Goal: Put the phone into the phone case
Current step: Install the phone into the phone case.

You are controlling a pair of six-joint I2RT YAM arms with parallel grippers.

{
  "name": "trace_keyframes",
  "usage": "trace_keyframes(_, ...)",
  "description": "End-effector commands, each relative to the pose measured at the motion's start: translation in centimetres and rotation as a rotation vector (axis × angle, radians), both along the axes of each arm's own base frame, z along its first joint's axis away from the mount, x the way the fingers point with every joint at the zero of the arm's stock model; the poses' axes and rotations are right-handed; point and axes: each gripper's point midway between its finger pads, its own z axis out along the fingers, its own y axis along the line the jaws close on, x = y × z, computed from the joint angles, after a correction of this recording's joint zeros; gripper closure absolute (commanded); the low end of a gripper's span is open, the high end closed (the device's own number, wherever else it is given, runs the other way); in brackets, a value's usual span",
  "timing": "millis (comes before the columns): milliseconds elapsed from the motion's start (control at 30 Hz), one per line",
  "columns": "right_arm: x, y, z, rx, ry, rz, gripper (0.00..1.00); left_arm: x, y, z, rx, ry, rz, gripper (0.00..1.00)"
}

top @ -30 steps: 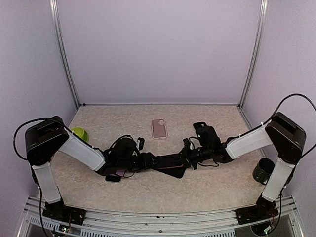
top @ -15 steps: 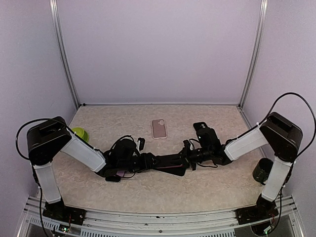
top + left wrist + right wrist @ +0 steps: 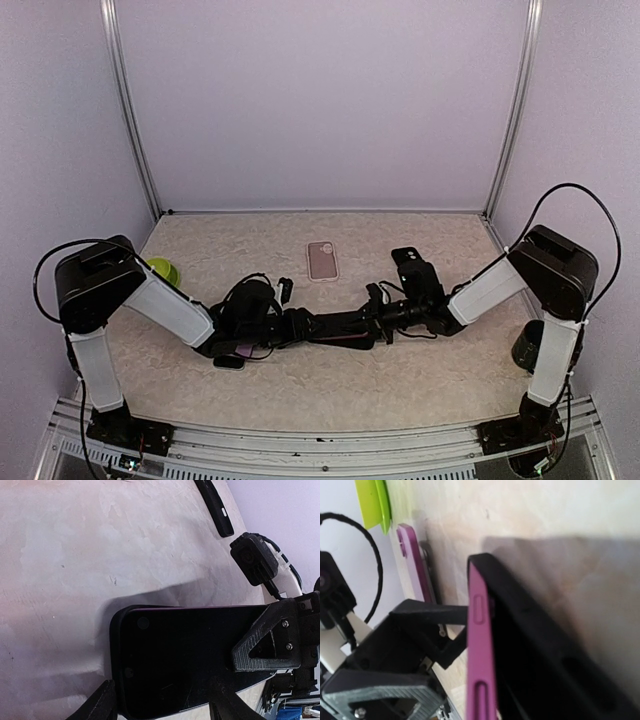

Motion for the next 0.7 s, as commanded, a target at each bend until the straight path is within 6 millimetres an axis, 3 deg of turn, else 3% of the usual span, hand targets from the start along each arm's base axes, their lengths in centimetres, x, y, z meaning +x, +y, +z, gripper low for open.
trace_keyframes(0,-1.9,0.3,-3.5,-0.071,0.08,0.065,1.0,-0.5,-0.7,-1.1,0.01,0.028,-0.047,0.39)
trace_keyframes(367,-2.1,0.1,-4.3,-0.101,0.058,0.092,1.0,0.1,-1.1,-0.7,0.0,0.024,-0.048,0.39)
trace_keyframes(667,-1.5,0.5,-1.9,-0.016,-0.028,0.096,1.0,0.5,0.0,-0.6,0.01,0.026,-0.018,0.38)
